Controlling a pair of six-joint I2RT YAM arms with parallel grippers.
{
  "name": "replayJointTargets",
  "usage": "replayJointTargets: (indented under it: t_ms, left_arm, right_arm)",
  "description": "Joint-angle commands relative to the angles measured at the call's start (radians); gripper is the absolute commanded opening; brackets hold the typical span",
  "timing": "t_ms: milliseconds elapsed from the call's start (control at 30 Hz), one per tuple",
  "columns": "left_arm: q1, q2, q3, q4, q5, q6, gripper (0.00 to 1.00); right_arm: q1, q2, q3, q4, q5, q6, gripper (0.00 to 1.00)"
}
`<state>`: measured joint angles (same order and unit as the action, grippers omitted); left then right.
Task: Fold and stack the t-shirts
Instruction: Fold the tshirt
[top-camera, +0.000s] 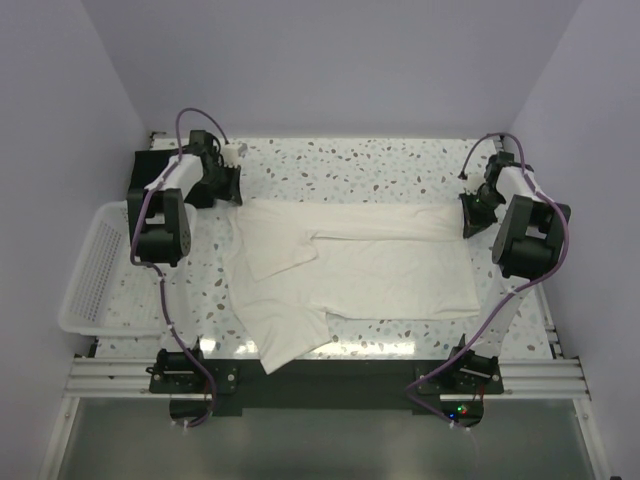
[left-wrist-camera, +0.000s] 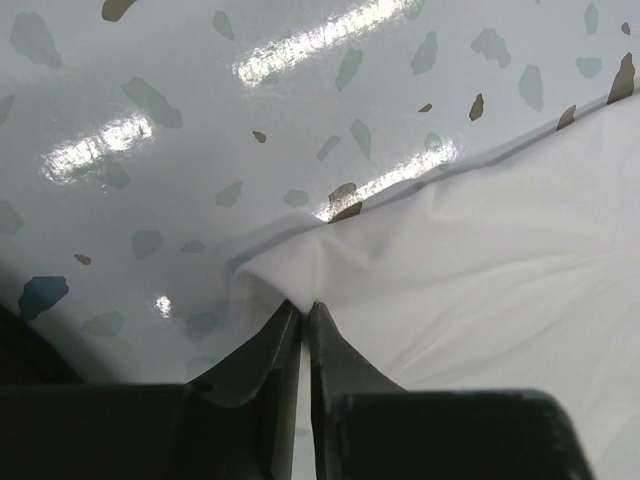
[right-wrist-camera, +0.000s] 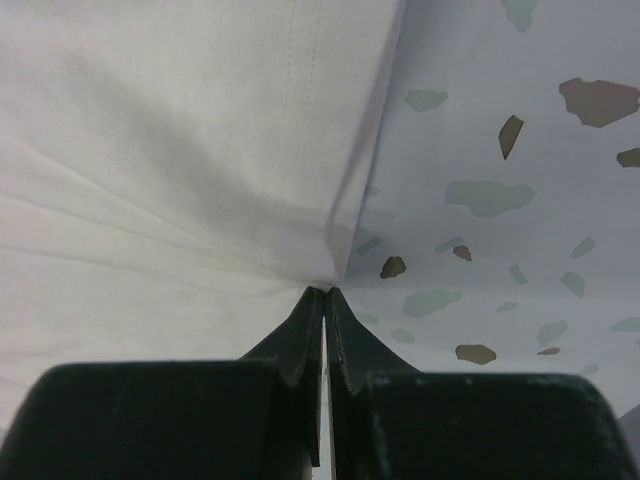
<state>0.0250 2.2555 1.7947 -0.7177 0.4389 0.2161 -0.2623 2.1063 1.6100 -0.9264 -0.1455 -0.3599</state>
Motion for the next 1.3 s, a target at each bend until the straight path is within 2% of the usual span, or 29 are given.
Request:
replayJointTargets:
  t_ms: [0,33,100,200,467,567,700,767,800,900,933,1033,1167,1267]
  left_arm:
    - [0.016,-0.016,0.012,0.026,0.009,-0.030,0.09]
    - [0.026,-0.023,0.012,0.021,0.003,-0.040,0.03]
    - [0.035,-0.055,0.012,0.000,-0.014,-0.040,0.00]
    - [0.047,-0.109,-0.015,0.001,-0.063,-0.026,0.00]
    - [0.050,-0.175,-0.125,-0.019,-0.074,0.006,0.00]
    - [0.052,-0.198,-0.214,0.055,-0.109,-0.017,0.00]
    - [0.050,-0.156,-0.210,0.098,-0.149,-0.032,0.00]
    - [0.052,-0.119,-0.170,0.103,-0.155,-0.037,0.04]
    - [0.050,-0.110,-0.149,0.095,-0.143,-0.035,0.16]
    - [0.050,-0.140,-0.106,0.099,-0.073,-0.017,0.31]
    - [0.050,-0.161,-0.115,0.119,-0.054,-0.002,0.32]
    - [0.047,-0.258,-0.158,0.156,-0.045,0.026,0.35]
    - [0.036,-0.335,-0.196,0.114,-0.029,0.074,0.35]
    - [0.013,-0.350,-0.242,0.043,-0.020,0.080,0.31]
  right_arm:
    - [-0.003,-0.019,0.016,0.012,0.037,-0.005,0.00]
    - [-0.003,-0.022,0.016,0.012,0.038,-0.004,0.00]
    - [-0.002,-0.025,0.018,0.014,0.038,-0.004,0.00]
    - [-0.003,-0.025,0.018,0.015,0.040,-0.005,0.00]
    - [-0.003,-0.035,0.008,0.031,0.047,-0.002,0.00]
    - [-0.002,-0.042,-0.002,0.049,0.055,0.001,0.00]
    - [-0.002,-0.037,-0.006,0.060,0.054,0.004,0.00]
    - [0.001,-0.034,0.008,0.054,0.050,0.003,0.00]
    - [0.001,-0.034,0.016,0.049,0.034,0.003,0.00]
    - [0.005,-0.054,0.051,0.020,-0.005,-0.017,0.20]
    - [0.005,-0.063,0.065,0.012,-0.029,-0.033,0.29]
    - [0.011,-0.118,0.071,-0.006,-0.071,-0.068,0.42]
    - [0.047,-0.204,0.030,0.014,-0.104,-0.111,0.42]
    - [0.118,-0.250,-0.019,0.047,-0.101,-0.135,0.36]
